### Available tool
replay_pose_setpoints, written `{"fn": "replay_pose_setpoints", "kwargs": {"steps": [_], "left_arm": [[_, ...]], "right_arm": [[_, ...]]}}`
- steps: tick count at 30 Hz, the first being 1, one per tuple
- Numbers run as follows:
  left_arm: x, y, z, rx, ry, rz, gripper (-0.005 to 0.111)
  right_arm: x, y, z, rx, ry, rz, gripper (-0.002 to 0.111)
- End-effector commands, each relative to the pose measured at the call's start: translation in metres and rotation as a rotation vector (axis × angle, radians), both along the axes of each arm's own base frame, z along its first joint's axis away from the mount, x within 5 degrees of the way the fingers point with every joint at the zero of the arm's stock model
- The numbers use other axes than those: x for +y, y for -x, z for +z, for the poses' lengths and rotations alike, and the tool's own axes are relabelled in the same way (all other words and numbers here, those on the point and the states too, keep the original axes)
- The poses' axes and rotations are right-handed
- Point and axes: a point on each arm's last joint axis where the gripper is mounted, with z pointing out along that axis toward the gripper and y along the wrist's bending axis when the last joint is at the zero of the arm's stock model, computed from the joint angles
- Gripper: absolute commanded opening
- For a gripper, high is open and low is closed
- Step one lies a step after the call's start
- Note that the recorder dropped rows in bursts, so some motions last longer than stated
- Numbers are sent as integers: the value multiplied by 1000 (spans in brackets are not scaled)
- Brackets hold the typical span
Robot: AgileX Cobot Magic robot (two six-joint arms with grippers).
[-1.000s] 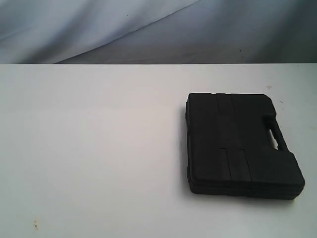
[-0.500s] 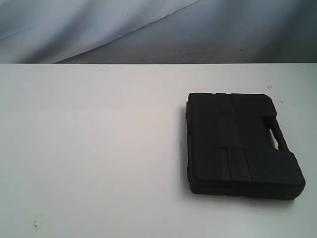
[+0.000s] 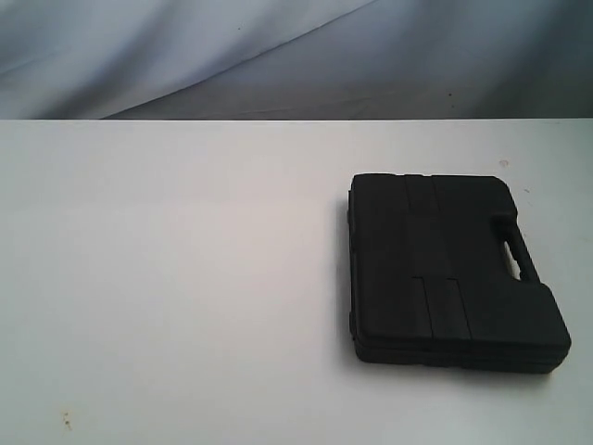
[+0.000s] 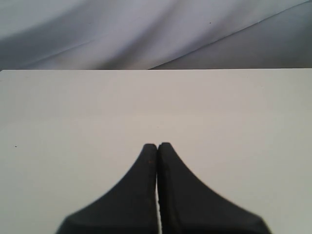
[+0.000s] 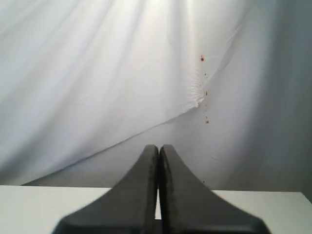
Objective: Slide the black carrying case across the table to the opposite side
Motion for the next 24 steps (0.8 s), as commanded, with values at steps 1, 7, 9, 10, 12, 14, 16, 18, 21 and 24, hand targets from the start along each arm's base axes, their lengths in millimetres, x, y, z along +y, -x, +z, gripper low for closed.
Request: {"fn": "replay_pose_setpoints", "kwargs": {"steps": [1,7,9,10,12,14,16,18,21,24], "left_arm": [[0,0,-1,1,1,2,0],[0,0,-1,1,3,3,0],[0,0,-1,1,3,3,0],[0,0,-1,1,3,3,0],[0,0,-1,1,3,3,0],[0,0,-1,1,3,3,0],[0,0,-1,1,3,3,0],[0,0,-1,1,1,2,0],[0,0,-1,1,1,2,0],[0,0,-1,1,1,2,0]], "right_arm": [[1,-4,-16,7,-13,-1,0],[1,-8,-38,86,7,-3,0],[1,-8,-42,133,28,-5,0],[1,-8,-43,140,50,-9,0],[1,-8,-44,133,108,-19,0],[0,-8,-46,151,162,-29,0],[-1,-8,-52,216,180,-36,0],[-2,-8,-59,289,194,-43,0],[-4,-6,-69,399,216,-53,0],[-4,-6,-69,398,216,-53,0]]}}
